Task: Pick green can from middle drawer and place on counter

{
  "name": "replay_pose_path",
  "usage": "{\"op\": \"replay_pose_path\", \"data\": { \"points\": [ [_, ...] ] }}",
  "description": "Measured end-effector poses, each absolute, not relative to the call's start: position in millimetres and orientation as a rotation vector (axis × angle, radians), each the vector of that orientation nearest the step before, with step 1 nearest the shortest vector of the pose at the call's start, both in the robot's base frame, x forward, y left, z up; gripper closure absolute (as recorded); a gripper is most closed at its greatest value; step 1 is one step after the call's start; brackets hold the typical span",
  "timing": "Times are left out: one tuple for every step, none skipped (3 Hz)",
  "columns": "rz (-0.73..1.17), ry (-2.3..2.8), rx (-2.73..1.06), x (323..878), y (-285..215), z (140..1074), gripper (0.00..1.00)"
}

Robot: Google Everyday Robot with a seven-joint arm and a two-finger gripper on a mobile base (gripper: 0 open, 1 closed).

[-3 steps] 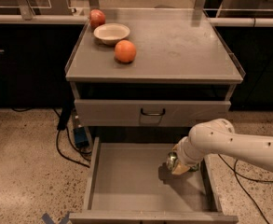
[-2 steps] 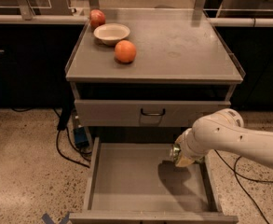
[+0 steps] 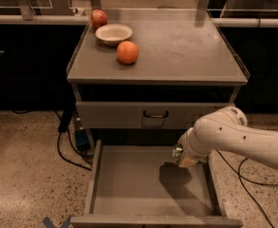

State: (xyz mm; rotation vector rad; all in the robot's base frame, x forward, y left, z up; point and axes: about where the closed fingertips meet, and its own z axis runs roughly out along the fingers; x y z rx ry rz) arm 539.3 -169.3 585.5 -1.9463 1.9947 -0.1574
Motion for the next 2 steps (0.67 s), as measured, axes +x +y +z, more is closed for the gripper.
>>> {"op": "replay_pose_path", "data": {
  "points": [
    [-0.192,1.962,-1.965,539.1,-165.1,625.8,1.0],
    [-0.189,1.913,-1.969,536.5,-163.7,671.6,1.0]
  ]
}}
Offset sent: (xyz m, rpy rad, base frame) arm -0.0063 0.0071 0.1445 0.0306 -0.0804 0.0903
